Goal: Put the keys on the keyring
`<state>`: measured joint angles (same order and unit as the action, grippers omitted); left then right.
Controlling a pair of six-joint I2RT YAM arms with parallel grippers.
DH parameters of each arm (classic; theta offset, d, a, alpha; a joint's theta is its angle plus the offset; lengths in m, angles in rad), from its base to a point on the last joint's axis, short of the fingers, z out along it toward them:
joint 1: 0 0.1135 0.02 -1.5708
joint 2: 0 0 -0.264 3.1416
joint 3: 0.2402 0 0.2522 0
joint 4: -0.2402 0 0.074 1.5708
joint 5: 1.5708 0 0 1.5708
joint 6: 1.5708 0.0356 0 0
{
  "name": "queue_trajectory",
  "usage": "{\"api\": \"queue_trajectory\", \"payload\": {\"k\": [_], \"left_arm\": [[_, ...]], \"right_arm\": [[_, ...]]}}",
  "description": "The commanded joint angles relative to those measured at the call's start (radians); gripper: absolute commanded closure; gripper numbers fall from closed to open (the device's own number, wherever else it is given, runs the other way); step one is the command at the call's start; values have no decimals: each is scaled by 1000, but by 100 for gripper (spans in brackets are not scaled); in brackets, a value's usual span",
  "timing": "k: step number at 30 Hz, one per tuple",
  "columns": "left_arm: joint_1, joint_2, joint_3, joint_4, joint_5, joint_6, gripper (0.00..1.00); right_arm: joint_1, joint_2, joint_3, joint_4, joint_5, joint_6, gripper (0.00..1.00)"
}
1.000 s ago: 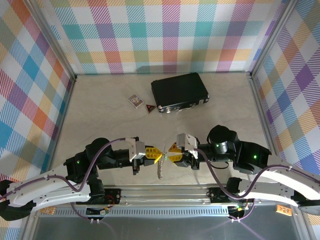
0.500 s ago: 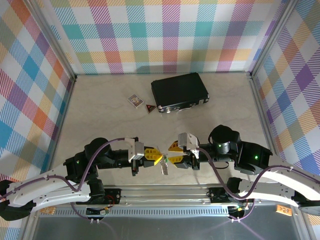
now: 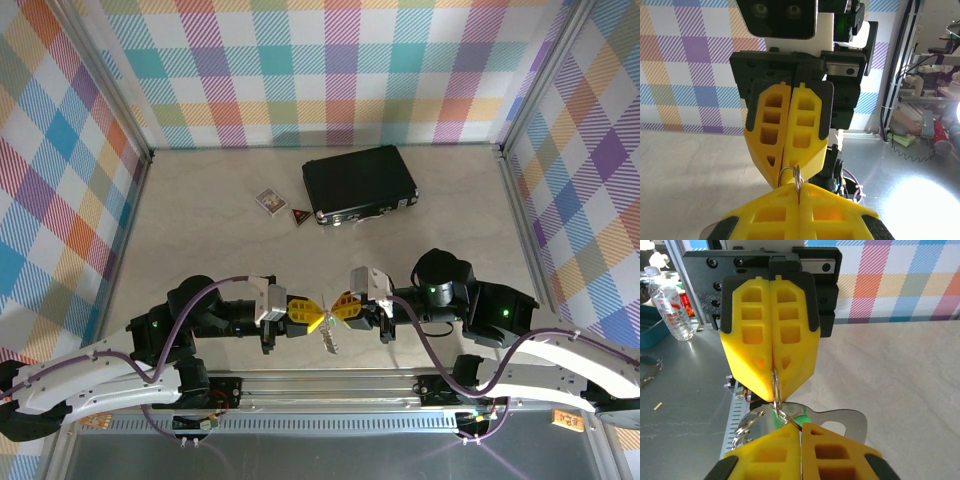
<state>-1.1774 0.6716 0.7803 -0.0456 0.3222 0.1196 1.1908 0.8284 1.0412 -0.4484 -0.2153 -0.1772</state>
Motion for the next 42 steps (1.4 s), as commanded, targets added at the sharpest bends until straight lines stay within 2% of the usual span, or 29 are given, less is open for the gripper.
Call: {"api": "queue_trajectory", "payload": {"k": [1,15,26,42], "left_arm": [[-1,-20,24,69,25,-11,100],[-1,-20,24,78,46,-17,100],[-1,-11,31,9,25,9,100],[-1,13,65,-66,18,47,100]], "right_arm": [[6,-2,-15,27,-37,-10,99],[5,43,0,-11,-53,-30,100],[6,-2,-4,4,-90,-31,100],[5,31,34,-29,-90,-34,100]]}}
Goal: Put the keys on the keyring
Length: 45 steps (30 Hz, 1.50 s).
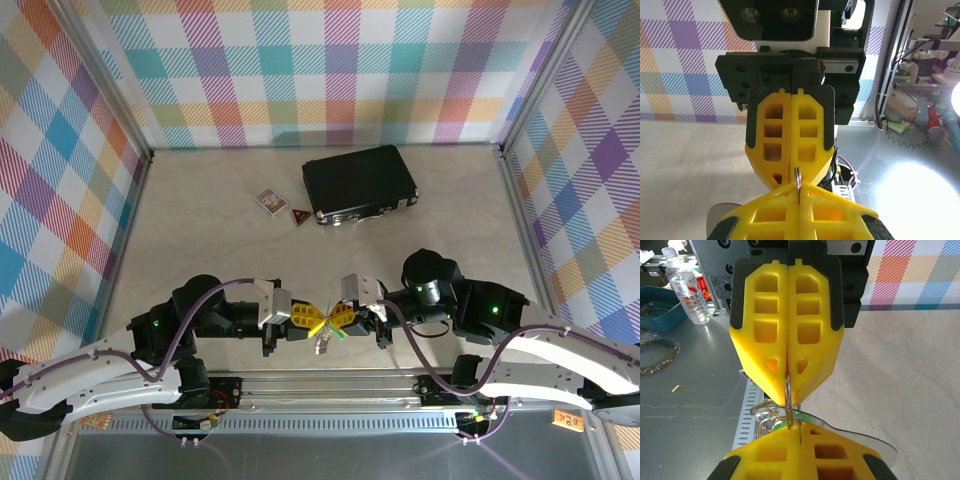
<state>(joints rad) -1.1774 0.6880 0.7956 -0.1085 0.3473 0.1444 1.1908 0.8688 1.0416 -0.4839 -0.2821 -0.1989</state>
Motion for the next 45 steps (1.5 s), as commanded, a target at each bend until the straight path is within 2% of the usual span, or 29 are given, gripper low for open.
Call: {"api": "queue_trajectory", "payload": {"k": [1,7,11,13,15,33,45], "left_arm": [[-1,-4,50,-9,-11,24,100],[0,-11,47,-6,-20,19,100],[0,-16,44,7,-13,15,100],[0,-18,44,10,-8,14,100],[-1,-20,45,11,-5,11,100],[0,-39,25,32,-22,-4,100],[-1,-48,20,28,-18,-8,100]], "right_arm": [[6,-10,35,7,-21,-13,100],[5,-17,31,6,3,-4,100],[6,-42,6,27,23,11,71],[6,-62,-11,42,22,22,63],[6,-78,-28,52,14,31,59],[5,-73,-128,156,-55,131,58],[6,-56,-161,236,-27,144,62]]}}
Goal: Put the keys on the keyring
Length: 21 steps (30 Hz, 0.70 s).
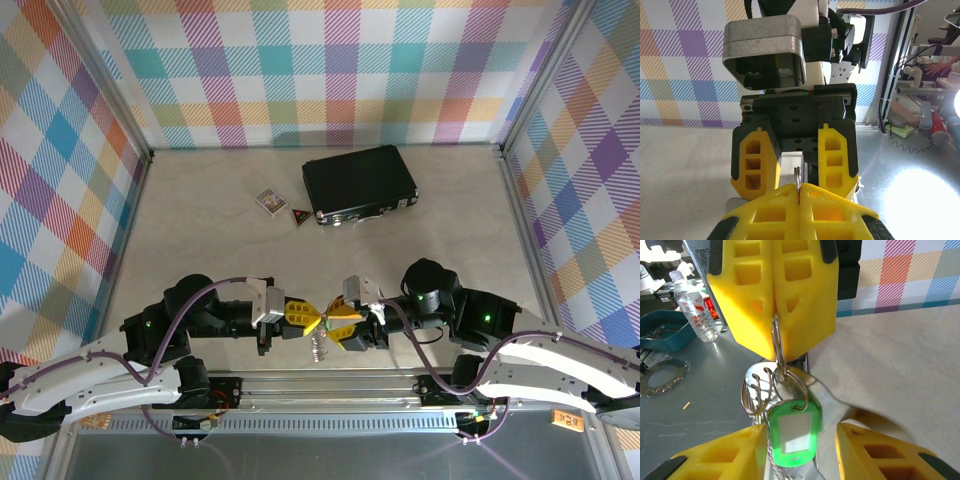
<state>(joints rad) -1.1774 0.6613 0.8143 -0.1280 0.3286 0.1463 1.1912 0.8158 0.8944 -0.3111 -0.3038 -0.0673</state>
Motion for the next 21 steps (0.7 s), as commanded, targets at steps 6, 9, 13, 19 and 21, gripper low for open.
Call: {"api": "queue_trajectory", "payload": {"k": [6,9,13,19,21], "left_arm": [[-1,-21,-1,54,-3,-11,100],[0,-22,-3,54,-8,-11,100],[-1,-23,-6,54,-14,-11,100],[0,-21,-11,47,-29,-7,100],[-1,-21,-12,46,-32,-5,100]], "right_arm": [[5,8,-26,101,-14,30,63],[5,14,-31,117,-25,38,63],[5,16,-38,134,-21,41,63],[5,15,-49,151,4,48,75],[6,12,-51,148,12,47,80]]}}
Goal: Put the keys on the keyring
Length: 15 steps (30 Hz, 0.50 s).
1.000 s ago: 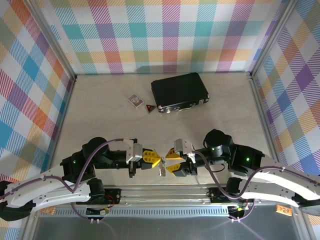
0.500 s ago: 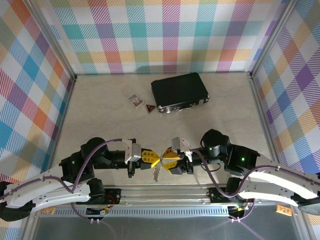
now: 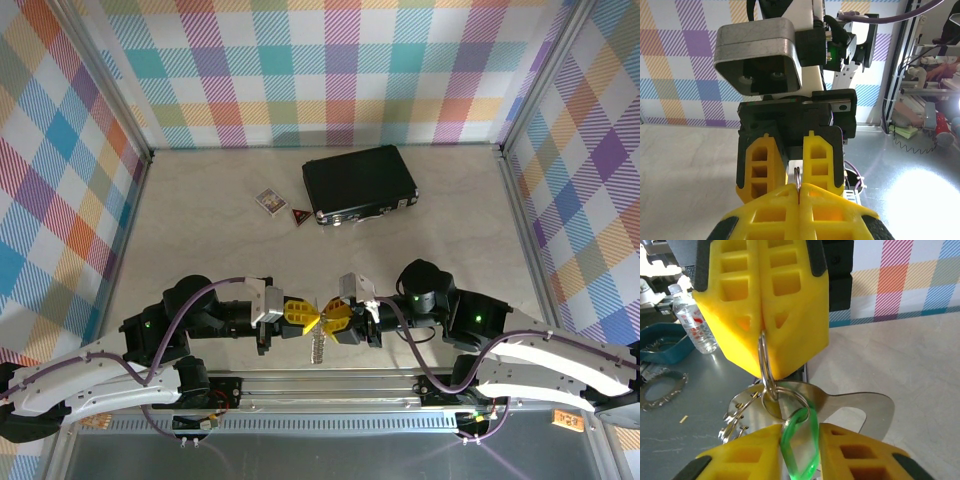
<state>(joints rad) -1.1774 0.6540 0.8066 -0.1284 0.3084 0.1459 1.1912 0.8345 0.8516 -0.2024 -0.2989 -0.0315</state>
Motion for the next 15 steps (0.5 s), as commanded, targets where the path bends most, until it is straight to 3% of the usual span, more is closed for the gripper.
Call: {"api": "queue_trajectory", "payload": {"k": [1,8,15], "left_arm": [[-1,-15,-6,46,-14,-5,100],[-1,-10,-6,31,-34,3,100],[-1,10,3,6,-51,18,100]], "right_arm": [[5,-7,-8,36,13,9,83],[5,-23,-4,20,17,-5,99],[5,-35,4,1,19,-20,100]]}}
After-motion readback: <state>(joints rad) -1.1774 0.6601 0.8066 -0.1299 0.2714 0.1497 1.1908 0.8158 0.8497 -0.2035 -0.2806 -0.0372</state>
